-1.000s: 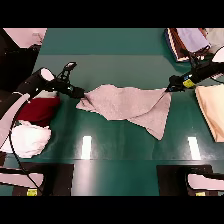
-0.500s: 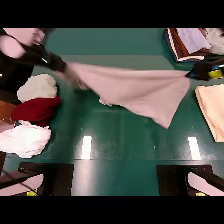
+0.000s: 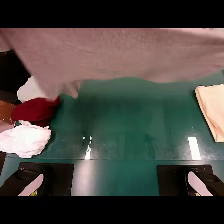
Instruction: Fold the shirts.
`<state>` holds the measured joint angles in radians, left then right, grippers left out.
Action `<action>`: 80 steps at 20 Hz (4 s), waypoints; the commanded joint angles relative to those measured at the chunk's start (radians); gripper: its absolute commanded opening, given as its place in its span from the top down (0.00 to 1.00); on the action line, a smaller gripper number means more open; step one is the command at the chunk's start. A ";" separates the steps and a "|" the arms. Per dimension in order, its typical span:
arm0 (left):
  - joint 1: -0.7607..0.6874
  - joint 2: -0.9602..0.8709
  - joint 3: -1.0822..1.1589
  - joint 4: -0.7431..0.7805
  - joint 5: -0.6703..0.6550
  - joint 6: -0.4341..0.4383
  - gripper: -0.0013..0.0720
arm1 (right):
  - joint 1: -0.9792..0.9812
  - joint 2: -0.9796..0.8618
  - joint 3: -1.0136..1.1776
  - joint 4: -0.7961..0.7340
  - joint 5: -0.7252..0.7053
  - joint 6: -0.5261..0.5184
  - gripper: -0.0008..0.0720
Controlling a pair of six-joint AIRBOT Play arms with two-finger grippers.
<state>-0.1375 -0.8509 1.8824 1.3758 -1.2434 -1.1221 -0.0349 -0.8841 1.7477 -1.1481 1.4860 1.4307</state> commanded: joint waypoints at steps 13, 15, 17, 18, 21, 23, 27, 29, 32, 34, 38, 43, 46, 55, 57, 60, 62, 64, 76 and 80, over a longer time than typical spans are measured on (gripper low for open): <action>0.001 -0.592 -0.288 -0.256 -0.100 0.023 0.95 | -0.002 -0.455 -0.311 -0.007 0.103 -0.021 0.97; 0.001 -0.736 -0.298 -0.256 -0.032 0.068 0.95 | -0.002 -0.550 -0.353 -0.006 -0.048 -0.027 0.97; 0.001 -0.826 -0.296 -0.256 0.075 0.069 0.95 | -0.002 -0.631 -0.343 -0.004 -0.142 -0.026 0.97; 0.001 -0.848 -0.296 -0.255 0.134 0.069 0.95 | -0.002 -0.672 -0.317 -0.004 -0.163 -0.026 0.97; 0.001 -0.853 -0.277 -0.235 0.236 0.044 0.63 | -0.002 -0.763 -0.208 0.003 -0.159 -0.024 0.95; 0.002 -0.853 -0.227 -0.156 0.176 -0.033 0.20 | -0.003 -0.799 -0.126 0.001 -0.119 -0.024 0.38; 0.084 -0.808 -0.142 -0.113 -0.081 -0.137 0.24 | -0.031 -0.733 -0.069 -0.005 -0.012 -0.048 0.42; 0.143 -0.750 -0.202 -0.163 -0.161 -0.146 0.24 | -0.046 -0.636 -0.138 0.001 0.007 -0.072 0.60; 0.211 -0.614 -0.457 -0.245 -0.153 -0.126 0.24 | -0.053 -0.492 -0.300 0.004 0.017 -0.074 0.60; 0.248 -0.523 -0.665 -0.271 -0.114 -0.099 0.24 | -0.053 -0.418 -0.401 0.005 0.009 -0.098 0.60; 0.318 -0.454 -0.933 -0.353 -0.051 -0.029 0.24 | -0.053 -0.330 -0.532 0.005 0.006 -0.113 0.60; 0.325 -0.454 -1.040 -0.491 0.052 0.076 0.24 | -0.052 -0.279 -0.589 0.005 0.007 -0.113 0.60; 0.309 -0.455 -1.075 -0.492 0.078 0.087 0.24 | -0.052 -0.256 -0.589 0.005 -0.003 -0.113 0.60; 0.216 -0.458 -1.089 -0.447 0.164 0.020 0.45 | -0.052 -0.243 -0.588 0.005 0.013 -0.113 0.60; 0.216 -0.458 -1.089 -0.466 0.171 0.010 0.95 | -0.068 -0.243 -0.589 0.004 0.037 -0.113 0.60; 0.216 -0.428 -1.075 -0.523 0.154 0.015 0.96 | -0.146 -0.213 -0.675 -0.018 0.085 -0.113 0.60; 0.216 -0.390 -1.053 -0.523 0.147 0.024 0.95 | -0.245 -0.169 -0.815 -0.045 0.076 -0.113 0.59; 0.216 -0.362 -1.045 -0.525 0.148 0.031 0.95 | -0.349 -0.140 -0.970 -0.049 0.056 -0.113 0.38; 0.216 -0.359 -1.044 -0.523 0.151 0.031 0.95 | -0.238 -0.138 -1.246 0.082 -0.257 -0.107 0.56; 0.216 -0.357 -1.043 -0.523 0.143 0.030 0.96 | -0.185 -0.138 -1.224 0.082 -0.271 -0.108 0.97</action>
<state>0.0784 -1.2102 0.8375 0.8520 -1.0931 -1.0924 -0.2596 -1.0233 0.5117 -1.0748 1.2469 1.3220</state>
